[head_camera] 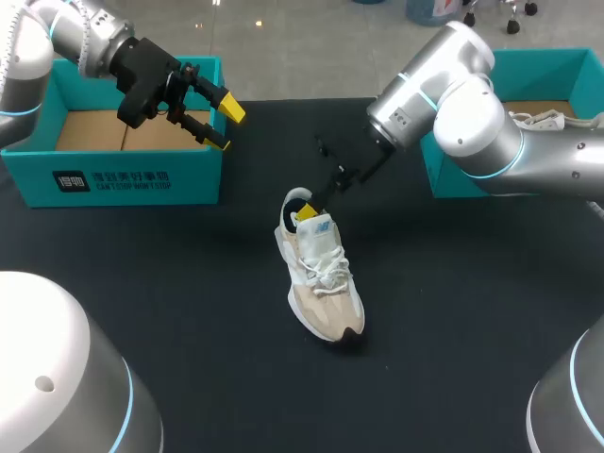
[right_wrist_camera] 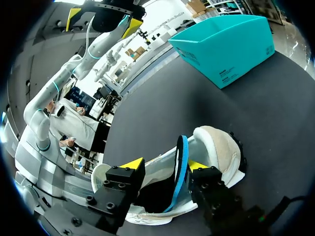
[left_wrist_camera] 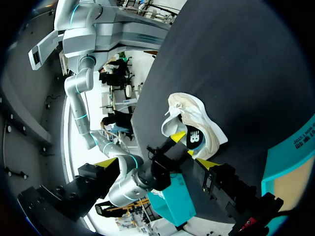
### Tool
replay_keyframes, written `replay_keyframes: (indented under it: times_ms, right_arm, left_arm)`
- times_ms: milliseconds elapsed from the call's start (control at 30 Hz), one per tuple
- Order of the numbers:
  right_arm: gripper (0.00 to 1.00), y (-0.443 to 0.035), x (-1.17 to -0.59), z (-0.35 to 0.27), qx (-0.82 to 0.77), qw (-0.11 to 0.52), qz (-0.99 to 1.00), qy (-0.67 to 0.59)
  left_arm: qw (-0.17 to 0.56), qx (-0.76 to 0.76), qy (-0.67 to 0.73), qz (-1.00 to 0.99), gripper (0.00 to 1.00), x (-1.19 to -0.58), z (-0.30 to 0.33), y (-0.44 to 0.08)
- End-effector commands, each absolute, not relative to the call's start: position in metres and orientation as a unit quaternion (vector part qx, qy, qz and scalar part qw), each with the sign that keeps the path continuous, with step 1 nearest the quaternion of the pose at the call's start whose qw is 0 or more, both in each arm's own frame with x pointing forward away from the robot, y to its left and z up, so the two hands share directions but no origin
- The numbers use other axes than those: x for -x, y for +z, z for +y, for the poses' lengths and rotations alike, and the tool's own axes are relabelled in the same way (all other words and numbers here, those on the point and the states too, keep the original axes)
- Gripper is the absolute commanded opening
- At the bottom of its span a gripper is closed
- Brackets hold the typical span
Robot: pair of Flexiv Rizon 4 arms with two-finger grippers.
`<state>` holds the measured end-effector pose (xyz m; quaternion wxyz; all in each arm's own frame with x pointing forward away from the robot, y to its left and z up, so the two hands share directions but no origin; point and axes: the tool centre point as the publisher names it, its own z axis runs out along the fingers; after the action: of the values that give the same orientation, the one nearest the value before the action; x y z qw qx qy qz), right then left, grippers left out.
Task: Take the shoe out of the shoebox, open the shoe tongue, remove and reinsert the insole, then place the shoe into the shoebox
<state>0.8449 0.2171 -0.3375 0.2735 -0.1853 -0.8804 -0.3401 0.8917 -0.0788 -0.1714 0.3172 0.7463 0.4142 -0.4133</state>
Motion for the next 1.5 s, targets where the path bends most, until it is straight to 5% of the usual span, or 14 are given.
replay_keyframes:
  times_ms: [33,533,967,1000,1033,1167,1500]
  right_arm:
    - [0.96,-0.331,-0.844,0.218,0.183,0.268,-0.886,-0.331]
    - [1.00,-0.313,-0.842,0.207,0.185,0.226,-0.913,-0.284]
    - [1.00,-0.289,-0.870,0.195,0.217,0.128,-0.934,-0.252]
    - [0.86,-0.288,-0.872,0.194,0.225,0.117,-0.935,-0.246]
    - [0.51,-0.287,-0.873,0.194,0.232,0.110,-0.934,-0.248]
    - [0.00,-0.283,-0.878,0.201,0.261,0.057,-0.936,-0.227]
    - [0.00,-0.282,-0.880,0.202,0.272,0.038,-0.931,-0.243]
  left_arm:
    - [0.316,-0.748,-0.412,0.414,1.00,-0.891,-0.078,-0.171]
    - [0.316,-0.748,-0.412,0.414,1.00,-0.891,-0.078,-0.171]
    - [0.316,-0.748,-0.412,0.414,1.00,-0.891,-0.078,-0.171]
    - [0.316,-0.748,-0.412,0.414,1.00,-0.891,-0.078,-0.171]
    - [0.316,-0.748,-0.412,0.414,1.00,-0.891,-0.078,-0.171]
    - [0.316,-0.748,-0.412,0.414,1.00,-0.891,-0.078,-0.171]
    - [0.316,-0.748,-0.412,0.414,1.00,-0.891,-0.078,-0.171]
